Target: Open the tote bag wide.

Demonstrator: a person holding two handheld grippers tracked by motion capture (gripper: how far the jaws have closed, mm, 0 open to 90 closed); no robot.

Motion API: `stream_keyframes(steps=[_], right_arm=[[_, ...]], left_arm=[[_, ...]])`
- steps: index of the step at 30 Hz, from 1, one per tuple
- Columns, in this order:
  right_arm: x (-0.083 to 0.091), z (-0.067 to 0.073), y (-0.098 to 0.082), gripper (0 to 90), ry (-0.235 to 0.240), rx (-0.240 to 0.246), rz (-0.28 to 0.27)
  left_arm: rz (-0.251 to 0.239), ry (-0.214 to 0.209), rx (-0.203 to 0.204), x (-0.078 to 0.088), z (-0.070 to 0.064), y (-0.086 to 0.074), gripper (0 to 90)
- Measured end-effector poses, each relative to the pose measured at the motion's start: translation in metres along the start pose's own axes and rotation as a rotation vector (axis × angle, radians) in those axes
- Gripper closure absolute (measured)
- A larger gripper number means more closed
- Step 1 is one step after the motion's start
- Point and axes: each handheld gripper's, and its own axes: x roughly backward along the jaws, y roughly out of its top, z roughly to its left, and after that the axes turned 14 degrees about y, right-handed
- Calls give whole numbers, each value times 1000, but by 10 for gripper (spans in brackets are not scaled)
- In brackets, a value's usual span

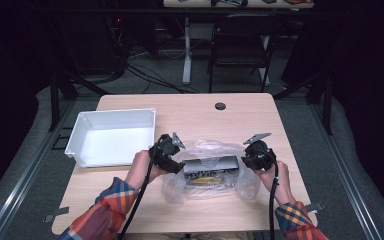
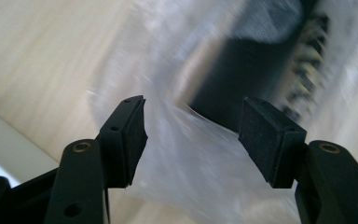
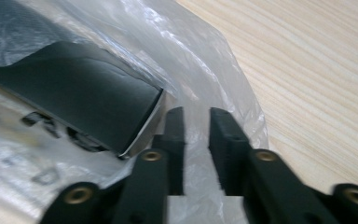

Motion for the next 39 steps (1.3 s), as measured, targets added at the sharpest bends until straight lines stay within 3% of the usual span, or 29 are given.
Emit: stream_keyframes(steps=[3, 8, 11, 15, 18, 20, 23, 25, 28, 31, 34, 39], right_arm=[[-10, -3, 1, 891, 3, -1, 21], [-28, -6, 6, 900, -19, 11, 45], [-37, -10, 8, 900, -36, 3, 47], [-41, -18, 7, 900, -70, -21, 35], [-40, -23, 4, 900, -107, -29, 43], [-42, -25, 3, 886, -101, -32, 60], [-36, -23, 3, 836, -87, -27, 39], [-29, -20, 4, 776, -41, -36, 2], [-22, -17, 4, 685, 39, -44, 11], [-27, -16, 3, 749, 26, -21, 56], [-36, -17, 2, 846, -25, -1, 84], [-49, -18, 5, 863, -81, 21, 109]], left_arm=[[72, 5, -15, -11, -3, -9, 511], [130, 20, 4, -31, 1, -18, 649], [147, 92, -6, -44, 2, -20, 710], [158, 161, 11, -59, 6, -21, 756], [158, 204, -5, -65, 5, -20, 768], [157, 212, -3, -66, 4, -19, 766], [155, 207, 4, -67, 6, -20, 765], [155, 188, 13, -67, 7, -21, 764], [160, 156, 30, -67, 9, -24, 772], [171, 151, 9, -65, 6, -26, 790], [171, 141, 4, -64, 4, -30, 806], [174, 114, -5, -59, 4, -35, 803]])
